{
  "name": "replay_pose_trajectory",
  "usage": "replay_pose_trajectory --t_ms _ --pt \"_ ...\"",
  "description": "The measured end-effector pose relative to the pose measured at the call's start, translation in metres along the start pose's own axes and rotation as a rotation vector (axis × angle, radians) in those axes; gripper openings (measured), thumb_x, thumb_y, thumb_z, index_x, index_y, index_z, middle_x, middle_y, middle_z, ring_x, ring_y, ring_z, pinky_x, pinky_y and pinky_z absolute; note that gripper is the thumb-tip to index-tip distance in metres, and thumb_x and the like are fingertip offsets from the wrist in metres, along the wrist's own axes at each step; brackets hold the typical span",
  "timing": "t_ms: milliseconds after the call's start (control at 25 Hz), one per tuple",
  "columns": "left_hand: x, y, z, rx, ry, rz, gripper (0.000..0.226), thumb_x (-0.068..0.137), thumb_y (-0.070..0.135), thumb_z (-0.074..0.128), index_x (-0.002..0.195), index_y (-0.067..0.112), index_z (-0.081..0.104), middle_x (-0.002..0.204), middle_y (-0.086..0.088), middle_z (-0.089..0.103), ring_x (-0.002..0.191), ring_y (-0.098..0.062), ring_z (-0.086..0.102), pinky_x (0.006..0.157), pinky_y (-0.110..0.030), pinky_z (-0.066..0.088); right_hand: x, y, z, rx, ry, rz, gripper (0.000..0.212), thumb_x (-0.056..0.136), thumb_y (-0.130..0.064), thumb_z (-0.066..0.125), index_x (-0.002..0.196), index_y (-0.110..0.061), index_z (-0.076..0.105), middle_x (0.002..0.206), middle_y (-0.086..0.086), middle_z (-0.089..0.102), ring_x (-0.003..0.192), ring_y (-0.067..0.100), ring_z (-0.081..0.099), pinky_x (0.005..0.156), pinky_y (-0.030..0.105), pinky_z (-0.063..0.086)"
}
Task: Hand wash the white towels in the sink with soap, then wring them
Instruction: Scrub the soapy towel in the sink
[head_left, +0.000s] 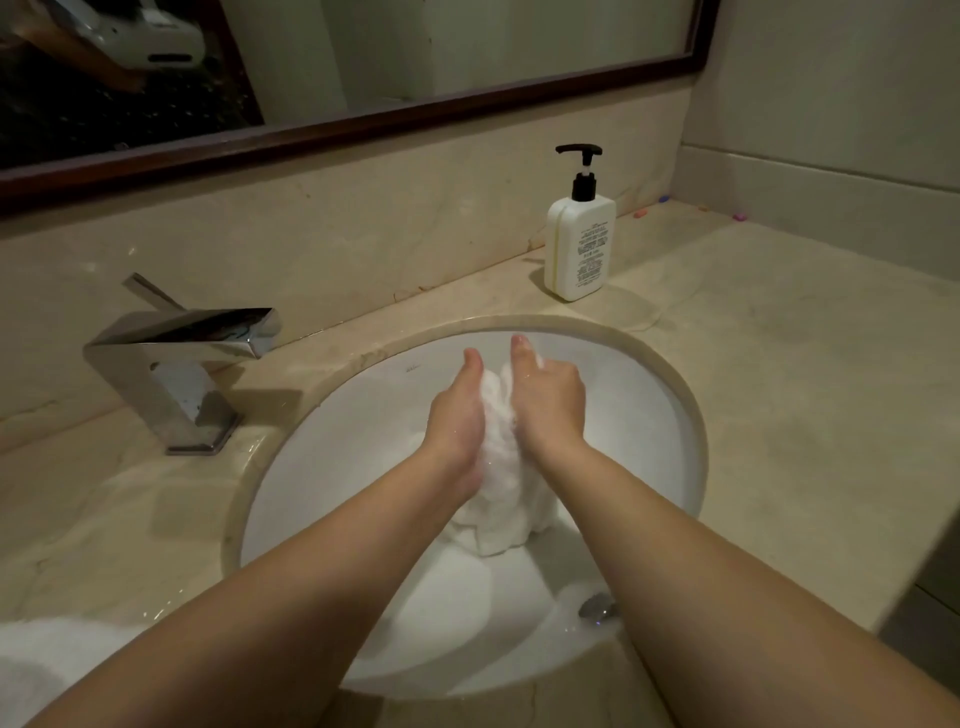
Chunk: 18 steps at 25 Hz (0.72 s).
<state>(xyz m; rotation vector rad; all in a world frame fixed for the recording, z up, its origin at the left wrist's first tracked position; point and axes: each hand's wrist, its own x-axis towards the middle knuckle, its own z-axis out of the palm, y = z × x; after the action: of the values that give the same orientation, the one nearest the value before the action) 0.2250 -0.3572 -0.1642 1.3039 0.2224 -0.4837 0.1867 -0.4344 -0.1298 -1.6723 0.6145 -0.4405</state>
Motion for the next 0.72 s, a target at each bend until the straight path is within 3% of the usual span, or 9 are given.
replay_pose_trajectory --t_ms 80,160,200,320,400,480,560,640,720 --pt "0.004 0.002 -0.006 -0.075 -0.001 0.047 0.058 0.101 0.061 0.046 0.093 0.008 0.070 0.081 -0.010 0.075 0.074 -0.021 0.075 0.075 -0.031 0.061 -0.015 0.000 0.005 -0.040 -0.130 -0.110 0.058 0.099 -0.049 0.054 0.050 -0.018 0.046 0.049 -0.005 0.051 0.052 0.016 0.052 0.055 0.029 0.036" --pt "0.004 0.005 -0.009 -0.194 -0.025 0.024 0.056 0.105 0.054 0.043 0.074 0.011 0.061 0.062 -0.006 0.064 0.054 -0.016 0.067 0.053 -0.020 0.053 -0.029 0.002 0.015 -0.078 -0.178 -0.193 0.058 0.097 -0.053 0.054 0.051 -0.019 0.047 0.054 -0.001 0.055 0.059 0.022 0.056 0.058 0.031 0.040" --pt "0.000 0.006 -0.006 -0.199 -0.058 0.013 0.058 0.104 0.056 0.042 0.077 0.010 0.065 0.066 -0.008 0.068 0.058 -0.018 0.069 0.056 -0.022 0.054 -0.021 0.002 0.016 -0.102 -0.125 -0.174 0.057 0.097 -0.054 0.052 0.053 -0.019 0.047 0.060 0.004 0.057 0.066 0.029 0.059 0.062 0.034 0.042" --pt "-0.006 -0.008 0.011 -0.029 -0.064 0.000 0.063 0.098 0.063 0.048 0.107 0.007 0.077 0.103 -0.017 0.077 0.095 -0.032 0.075 0.089 -0.041 0.058 0.011 0.003 -0.002 -0.051 0.055 0.016 0.057 0.100 -0.052 0.050 0.056 -0.016 0.046 0.064 0.006 0.057 0.072 0.032 0.059 0.064 0.034 0.039" --pt "-0.004 -0.011 0.008 -0.034 0.018 0.022 0.058 0.098 0.061 0.051 0.101 0.009 0.076 0.095 -0.015 0.077 0.091 -0.031 0.075 0.086 -0.040 0.058 0.003 0.005 -0.007 -0.009 -0.051 -0.047 0.058 0.099 -0.050 0.053 0.053 -0.014 0.046 0.054 0.002 0.052 0.060 0.023 0.054 0.059 0.031 0.036" --pt "0.006 -0.006 -0.004 -0.134 0.047 0.031 0.056 0.098 0.062 0.050 0.091 0.010 0.071 0.078 -0.009 0.073 0.076 -0.023 0.073 0.069 -0.030 0.055 -0.020 0.006 0.003 -0.014 -0.211 -0.136 0.059 0.098 -0.050 0.055 0.054 -0.011 0.051 0.052 0.005 0.055 0.053 0.021 0.054 0.055 0.030 0.038" --pt "0.004 0.001 -0.006 -0.141 0.016 0.027 0.059 0.100 0.062 0.047 0.097 0.008 0.071 0.080 -0.009 0.073 0.076 -0.022 0.073 0.064 -0.028 0.054 -0.018 0.005 0.010 -0.060 -0.163 -0.126 0.059 0.098 -0.051 0.052 0.054 -0.012 0.051 0.056 0.007 0.057 0.058 0.025 0.056 0.056 0.030 0.038" --pt "-0.002 -0.001 0.003 -0.015 -0.026 0.008 0.063 0.100 0.062 0.046 0.109 0.007 0.074 0.096 -0.014 0.078 0.088 -0.028 0.076 0.074 -0.034 0.057 0.002 0.005 0.003 -0.058 -0.013 -0.036 0.058 0.100 -0.052 0.050 0.055 -0.016 0.048 0.060 0.005 0.056 0.066 0.029 0.058 0.060 0.032 0.039" --pt "-0.006 -0.004 0.005 0.029 0.009 0.008 0.060 0.099 0.061 0.049 0.108 0.007 0.075 0.096 -0.014 0.078 0.087 -0.028 0.076 0.075 -0.035 0.057 0.002 0.006 -0.001 -0.020 -0.040 -0.057 0.058 0.100 -0.052 0.050 0.056 -0.015 0.052 0.059 0.003 0.058 0.064 0.025 0.060 0.057 0.031 0.039"
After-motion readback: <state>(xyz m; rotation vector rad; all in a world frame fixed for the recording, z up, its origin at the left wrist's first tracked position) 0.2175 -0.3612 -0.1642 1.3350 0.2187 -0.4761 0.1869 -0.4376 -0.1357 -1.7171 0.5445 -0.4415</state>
